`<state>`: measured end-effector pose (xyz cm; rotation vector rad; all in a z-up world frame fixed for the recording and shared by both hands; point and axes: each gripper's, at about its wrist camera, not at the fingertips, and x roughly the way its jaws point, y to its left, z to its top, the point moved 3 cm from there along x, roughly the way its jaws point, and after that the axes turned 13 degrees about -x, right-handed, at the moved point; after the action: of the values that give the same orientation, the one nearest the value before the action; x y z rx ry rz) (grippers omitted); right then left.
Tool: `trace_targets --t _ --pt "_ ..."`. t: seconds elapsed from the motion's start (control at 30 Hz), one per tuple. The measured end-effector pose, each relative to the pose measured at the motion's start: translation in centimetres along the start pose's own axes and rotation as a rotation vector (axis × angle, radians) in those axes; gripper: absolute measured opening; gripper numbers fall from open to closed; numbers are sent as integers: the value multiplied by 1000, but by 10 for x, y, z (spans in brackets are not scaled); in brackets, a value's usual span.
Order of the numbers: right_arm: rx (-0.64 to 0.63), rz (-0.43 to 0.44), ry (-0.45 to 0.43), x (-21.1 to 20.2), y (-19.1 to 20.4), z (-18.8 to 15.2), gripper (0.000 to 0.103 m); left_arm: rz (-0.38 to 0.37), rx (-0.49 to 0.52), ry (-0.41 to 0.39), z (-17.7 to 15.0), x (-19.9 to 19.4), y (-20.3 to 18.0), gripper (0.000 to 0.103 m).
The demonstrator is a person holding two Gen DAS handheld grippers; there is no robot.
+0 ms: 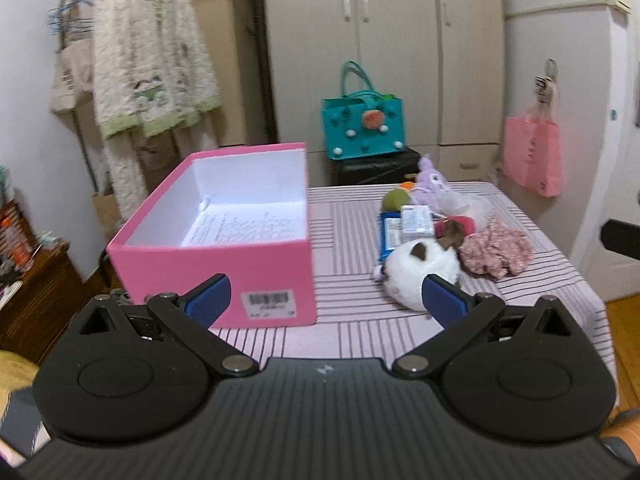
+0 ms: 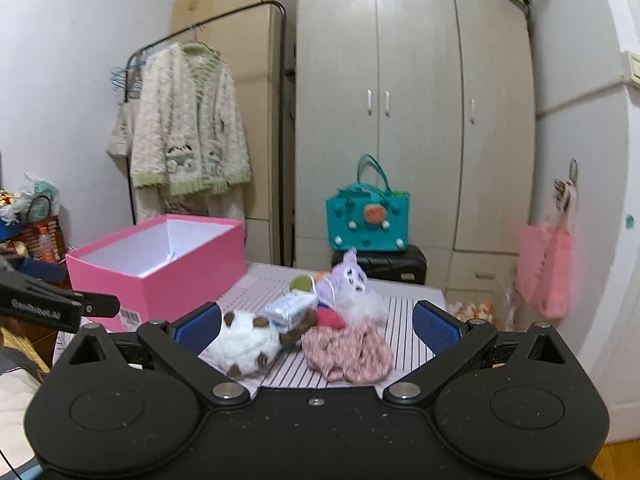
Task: Organize soft objects
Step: 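Grasp the white wipes packet with the left tool while the right tool grasps the pink scrunchie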
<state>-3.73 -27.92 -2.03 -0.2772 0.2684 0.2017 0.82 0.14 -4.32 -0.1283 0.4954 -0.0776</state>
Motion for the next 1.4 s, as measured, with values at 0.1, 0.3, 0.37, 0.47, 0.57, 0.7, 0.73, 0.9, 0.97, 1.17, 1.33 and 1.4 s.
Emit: trace_targets --t 0.1,0.3,0.37,0.47,0.57,0.7,0.73,0.9,0.97,1.17,1.33,1.4 --pt "-15 45 -32 10 -10 1 103 -44 40 23 16 0 -6 103" --pt "10 111 57 47 -36 -5 103 -45 177 -48 44 5 -30 103" --pt "15 119 75 55 -41 -4 103 -21 221 -71 48 11 -42 103" --pt "6 147 92 63 -49 -2 103 -32 264 -83 55 17 -59 103" --pt "-9 170 121 77 -54 -6 103 -88 280 -52 62 26 -72 103" --pt "-5 209 187 104 -59 -19 103 -143 258 45 63 54 -82 102" --pt "-4 218 201 109 -59 -23 103 -155 252 78 62 63 -84 102" --pt "-26 265 244 131 -58 -40 103 -204 254 219 56 101 -94 101" --pt "-33 275 264 141 -58 -46 103 -202 276 224 55 112 -99 100" --pt "-24 311 318 180 -58 -57 103 -184 279 256 58 158 -113 89" --pt "-1 359 350 205 -54 -64 101 -194 240 320 64 201 -116 67" --pt "5 372 360 212 -52 -66 94 -186 230 354 64 218 -118 61"
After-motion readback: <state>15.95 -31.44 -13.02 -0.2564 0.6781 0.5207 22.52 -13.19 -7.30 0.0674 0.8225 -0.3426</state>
